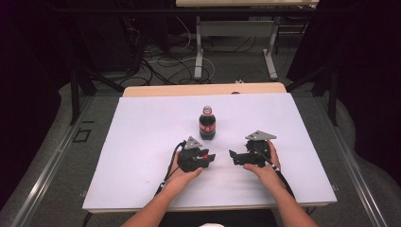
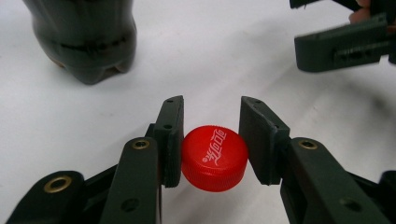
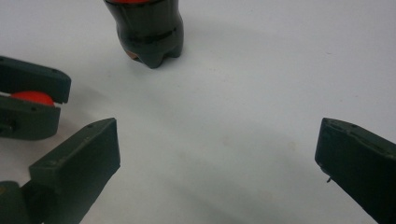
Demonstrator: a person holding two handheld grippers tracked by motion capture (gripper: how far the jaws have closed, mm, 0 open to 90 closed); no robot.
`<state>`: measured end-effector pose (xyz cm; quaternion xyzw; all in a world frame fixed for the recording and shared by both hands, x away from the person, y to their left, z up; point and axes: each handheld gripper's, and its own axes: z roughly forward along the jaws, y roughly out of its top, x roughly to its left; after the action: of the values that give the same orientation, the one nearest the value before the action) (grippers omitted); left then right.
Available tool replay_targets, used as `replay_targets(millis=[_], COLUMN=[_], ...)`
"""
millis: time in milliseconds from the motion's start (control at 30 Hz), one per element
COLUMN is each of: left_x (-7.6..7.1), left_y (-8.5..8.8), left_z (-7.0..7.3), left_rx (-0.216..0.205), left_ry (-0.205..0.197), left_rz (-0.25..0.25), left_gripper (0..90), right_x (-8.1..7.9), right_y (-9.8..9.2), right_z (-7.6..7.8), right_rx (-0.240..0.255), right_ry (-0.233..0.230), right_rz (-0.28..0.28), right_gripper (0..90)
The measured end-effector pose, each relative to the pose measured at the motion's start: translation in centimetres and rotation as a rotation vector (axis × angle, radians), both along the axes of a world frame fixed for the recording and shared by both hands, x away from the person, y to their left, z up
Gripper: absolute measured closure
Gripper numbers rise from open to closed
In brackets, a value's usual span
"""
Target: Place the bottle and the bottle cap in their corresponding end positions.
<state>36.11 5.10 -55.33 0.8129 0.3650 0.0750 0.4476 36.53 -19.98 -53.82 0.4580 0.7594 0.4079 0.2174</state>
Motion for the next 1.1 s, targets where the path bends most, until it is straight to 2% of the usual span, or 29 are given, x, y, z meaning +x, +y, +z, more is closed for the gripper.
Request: replay_targets(millis=[67, 100, 167, 300, 367, 467, 567, 600, 700, 733, 867, 900, 967, 1067, 1100], left_x=[-0.1, -0.1, -0.1, 0.0, 0.0, 0.1, 0.1, 0.1, 0.1, 0.1, 0.3, 0.4, 0.4, 0.7, 0.7], left_y=[-0.2, -0.3, -0.4, -0.6, -0.7, -0.7, -0.7, -0.8, -0.7, -0.6, 0.5, 0.9, 1.7, 3.3, 3.8], left_z=[-0.3, -0.4, -0.7, -1.1, -1.3, -1.2, -1.2, -1.2, -1.1, -0.9, 0.0, 0.2, 0.7, 1.4, 1.5], left_rx=[0.009, 0.013, 0.023, 0.06, 0.057, 0.065, 0.06, 0.061, 0.042, 0.051, 0.034, 0.039, 0.02, 0.03, 0.011], left_ry=[-0.002, 0.009, 0.006, 0.026, 0.02, 0.036, 0.038, 0.034, 0.021, 0.02, 0.031, 0.017, 0.014, -0.007, -0.005], left_rz=[-0.009, -0.013, -0.015, -0.02, -0.019, -0.025, -0.029, -0.027, -0.016, -0.015, 0.001, 0.008, 0.034, 0.054, 0.066], left_gripper=[61.5, 61.5, 61.5, 61.4, 61.2, 60.0, 54.2, 52.4, 47.9, 46.2, 38.5, 35.9, 33.8, 28.9, 27.7], right_x=[0.0, 0.0, -0.1, -0.2, -0.2, -0.2, -0.2, -0.2, -0.1, -0.1, -0.2, -0.1, -0.1, -0.1, 0.0], right_y=[-0.3, -0.3, -0.4, -0.5, -0.4, -0.3, -0.5, -0.5, -0.7, -0.7, -0.9, -1.0, -1.0, -1.2, -1.3], right_z=[-0.1, -0.1, 0.1, 0.2, 0.1, 0.1, 0.2, 0.3, 0.2, 0.2, 0.2, 0.2, 0.2, 0.2, 0.2], right_rx=[0.004, 0.016, 0.045, 0.052, 0.049, 0.053, 0.054, 0.07, 0.062, 0.062, 0.063, 0.063, 0.07, 0.071, 0.065], right_ry=[0.005, 0.006, 0.017, 0.015, 0.018, 0.019, 0.013, 0.023, 0.012, 0.012, 0.018, 0.015, 0.016, 0.016, 0.016], right_rz=[-0.001, -0.003, -0.009, 0.003, 0.001, 0.001, 0.001, -0.003, -0.007, -0.007, -0.008, -0.008, -0.016, -0.021, -0.022], right_gripper=[0.0, 0.0, 0.1, 0.6, 0.6, 0.6, 0.6, 0.6, 0.6, 0.6, 0.6, 0.6, 0.6, 0.6, 0.6])
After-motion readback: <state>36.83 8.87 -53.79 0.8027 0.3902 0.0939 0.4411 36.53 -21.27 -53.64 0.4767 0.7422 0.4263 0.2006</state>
